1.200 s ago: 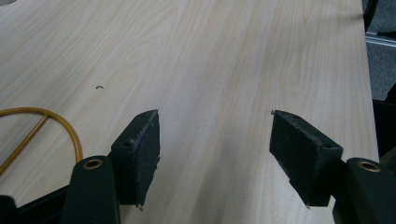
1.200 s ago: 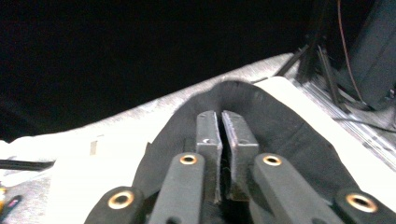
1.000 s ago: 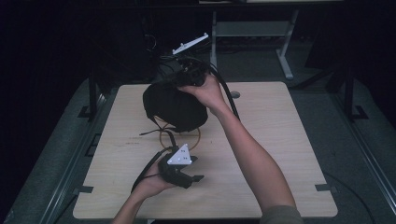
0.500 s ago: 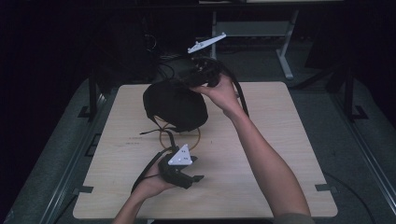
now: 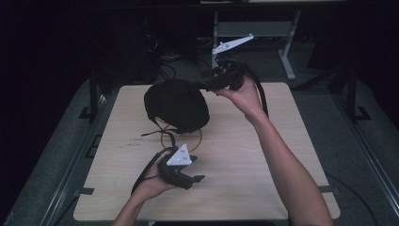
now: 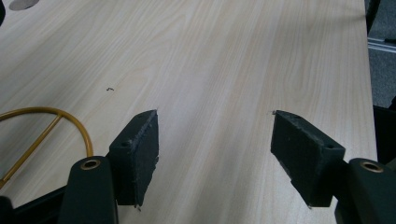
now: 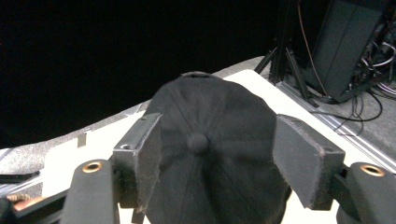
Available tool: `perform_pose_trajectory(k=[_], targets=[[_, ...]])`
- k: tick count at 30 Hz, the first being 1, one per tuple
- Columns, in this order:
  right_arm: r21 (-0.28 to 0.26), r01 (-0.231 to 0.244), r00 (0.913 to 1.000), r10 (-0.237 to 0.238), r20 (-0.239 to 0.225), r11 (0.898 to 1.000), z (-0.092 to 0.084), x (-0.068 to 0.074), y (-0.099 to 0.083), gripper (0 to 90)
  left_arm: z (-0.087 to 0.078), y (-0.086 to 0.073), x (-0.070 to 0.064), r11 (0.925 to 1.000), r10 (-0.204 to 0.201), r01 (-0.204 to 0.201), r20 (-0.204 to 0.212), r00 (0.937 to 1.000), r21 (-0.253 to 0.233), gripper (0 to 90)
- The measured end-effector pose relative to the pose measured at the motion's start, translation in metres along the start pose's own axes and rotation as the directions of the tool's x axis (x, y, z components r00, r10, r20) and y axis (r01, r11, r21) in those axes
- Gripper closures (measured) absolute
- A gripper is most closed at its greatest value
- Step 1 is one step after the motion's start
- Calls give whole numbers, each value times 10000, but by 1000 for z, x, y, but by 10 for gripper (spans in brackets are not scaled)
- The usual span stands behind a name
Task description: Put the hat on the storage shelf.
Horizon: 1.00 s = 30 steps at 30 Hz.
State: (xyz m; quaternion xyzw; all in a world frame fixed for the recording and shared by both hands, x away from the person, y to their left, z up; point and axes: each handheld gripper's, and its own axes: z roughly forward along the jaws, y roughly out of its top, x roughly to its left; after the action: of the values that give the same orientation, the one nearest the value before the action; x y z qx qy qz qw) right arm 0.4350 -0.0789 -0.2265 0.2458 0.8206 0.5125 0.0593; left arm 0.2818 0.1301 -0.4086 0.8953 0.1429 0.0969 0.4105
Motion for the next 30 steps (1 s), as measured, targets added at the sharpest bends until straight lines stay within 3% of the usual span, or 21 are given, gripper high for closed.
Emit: perform_pose_trajectory(k=[14,30], targets=[[0,-398,9983,397,426,9992,-35,-12,-28,287,-1,-2,2,9998,5,-4,-66,10000,176,318],[51,-890,9940,885,639,9960,-62,-20,-62,270,0,-3,2,9997,15,-13,-84,10000,227,316]])
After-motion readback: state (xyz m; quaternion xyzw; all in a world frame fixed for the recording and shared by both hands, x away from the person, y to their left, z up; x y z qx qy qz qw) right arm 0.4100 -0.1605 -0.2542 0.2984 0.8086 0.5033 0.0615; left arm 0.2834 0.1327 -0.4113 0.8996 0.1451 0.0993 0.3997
